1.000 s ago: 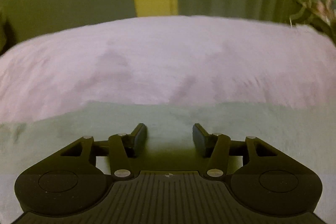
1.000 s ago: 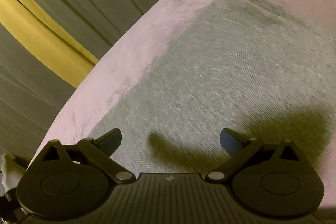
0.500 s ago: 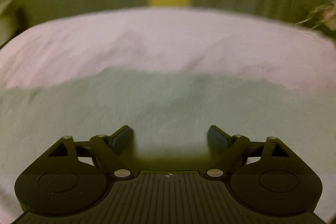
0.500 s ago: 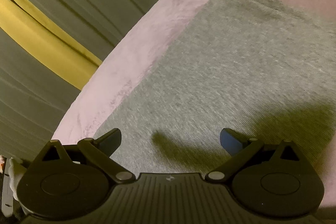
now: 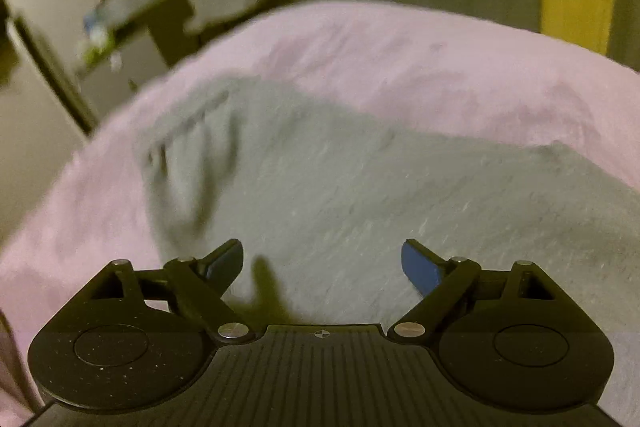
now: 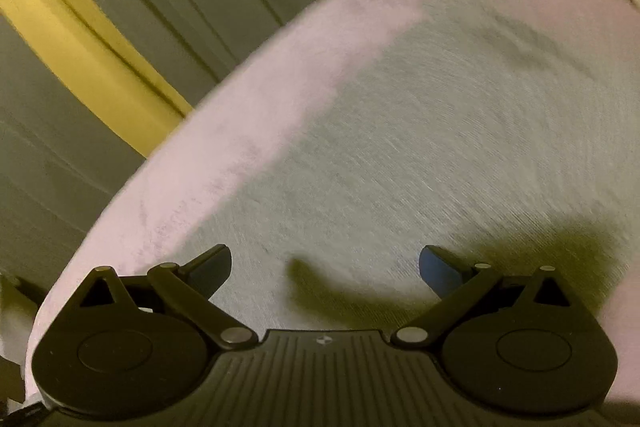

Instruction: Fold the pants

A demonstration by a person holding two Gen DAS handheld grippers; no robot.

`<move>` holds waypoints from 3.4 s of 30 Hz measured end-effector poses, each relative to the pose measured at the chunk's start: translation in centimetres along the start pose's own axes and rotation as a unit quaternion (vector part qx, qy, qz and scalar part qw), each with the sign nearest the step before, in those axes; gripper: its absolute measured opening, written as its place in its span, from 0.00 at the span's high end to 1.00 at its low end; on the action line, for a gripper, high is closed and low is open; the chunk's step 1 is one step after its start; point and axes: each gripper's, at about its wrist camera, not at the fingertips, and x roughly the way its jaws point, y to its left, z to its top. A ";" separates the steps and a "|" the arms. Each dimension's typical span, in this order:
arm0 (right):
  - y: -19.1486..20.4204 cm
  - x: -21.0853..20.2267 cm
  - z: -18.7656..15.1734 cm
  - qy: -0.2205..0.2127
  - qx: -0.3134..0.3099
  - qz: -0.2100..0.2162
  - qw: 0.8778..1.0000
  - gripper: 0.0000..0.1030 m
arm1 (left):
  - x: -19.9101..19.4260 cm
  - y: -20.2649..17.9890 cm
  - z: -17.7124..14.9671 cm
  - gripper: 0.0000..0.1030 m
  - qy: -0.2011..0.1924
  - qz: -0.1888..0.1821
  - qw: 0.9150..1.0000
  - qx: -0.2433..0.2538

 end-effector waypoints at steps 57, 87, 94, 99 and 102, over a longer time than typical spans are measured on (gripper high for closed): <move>-5.3 0.2 1.7 0.012 -0.248 -0.150 0.957 0.00 | 1.9 -4.2 0.2 0.03 -0.033 -0.106 0.994 0.017; -1.8 8.1 6.7 0.019 -0.322 -0.072 0.944 0.01 | 2.4 -4.8 0.0 0.00 -0.044 -0.094 0.994 0.027; -6.4 5.6 13.0 -0.057 -0.248 -0.245 0.936 0.08 | 2.7 -4.8 0.3 0.00 -0.040 -0.095 0.994 0.026; -10.7 -2.3 10.7 -0.046 -0.095 -0.112 0.988 0.07 | 2.7 -4.9 0.5 0.00 -0.036 -0.094 0.995 0.023; -11.6 -4.9 6.6 -0.019 -0.076 -0.074 0.994 0.07 | 2.6 -4.8 0.4 0.00 -0.035 -0.096 0.995 0.023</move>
